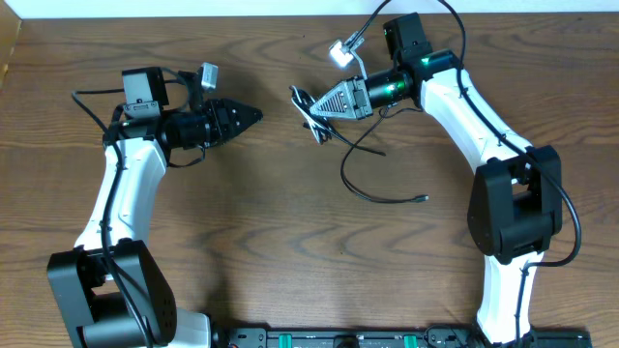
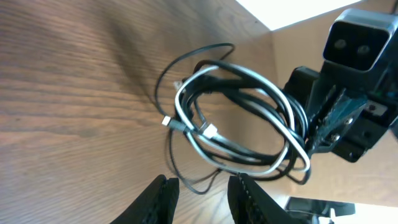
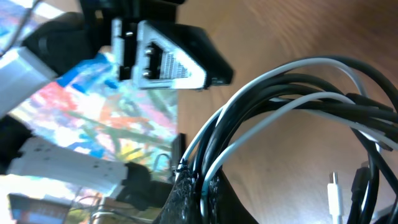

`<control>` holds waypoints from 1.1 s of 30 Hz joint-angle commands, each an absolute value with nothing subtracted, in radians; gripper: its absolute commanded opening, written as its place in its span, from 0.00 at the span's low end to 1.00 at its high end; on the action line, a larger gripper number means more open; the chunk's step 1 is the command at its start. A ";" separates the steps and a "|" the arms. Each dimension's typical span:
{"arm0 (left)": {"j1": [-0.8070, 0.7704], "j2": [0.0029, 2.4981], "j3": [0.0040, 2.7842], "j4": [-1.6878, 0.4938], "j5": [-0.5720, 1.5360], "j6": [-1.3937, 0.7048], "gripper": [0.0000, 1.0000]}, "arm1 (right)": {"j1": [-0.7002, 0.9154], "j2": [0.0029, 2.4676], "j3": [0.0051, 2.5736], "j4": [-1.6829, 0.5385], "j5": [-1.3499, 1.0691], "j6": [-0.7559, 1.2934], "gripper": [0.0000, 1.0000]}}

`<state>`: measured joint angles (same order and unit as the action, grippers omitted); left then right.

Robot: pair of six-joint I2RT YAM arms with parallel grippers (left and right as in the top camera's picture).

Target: Untangle cables

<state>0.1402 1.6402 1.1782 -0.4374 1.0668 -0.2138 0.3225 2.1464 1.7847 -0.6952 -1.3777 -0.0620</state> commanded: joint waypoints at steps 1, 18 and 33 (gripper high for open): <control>0.130 1.646 1.182 -0.422 1.114 -0.340 0.34 | 0.322 2.138 1.785 -0.696 -1.528 -0.114 0.01; 0.053 1.646 1.182 -0.265 1.105 -1.160 0.34 | 0.358 2.138 1.785 -0.692 -1.507 -0.122 0.01; -0.061 1.646 1.182 -0.202 0.982 -1.269 0.34 | 0.368 2.138 1.785 -0.678 -1.499 -0.121 0.01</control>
<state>-0.0322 1.6402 1.1782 -0.1974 0.9848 -1.2568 0.3626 2.1464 1.7847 -0.6899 -1.4616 -0.0990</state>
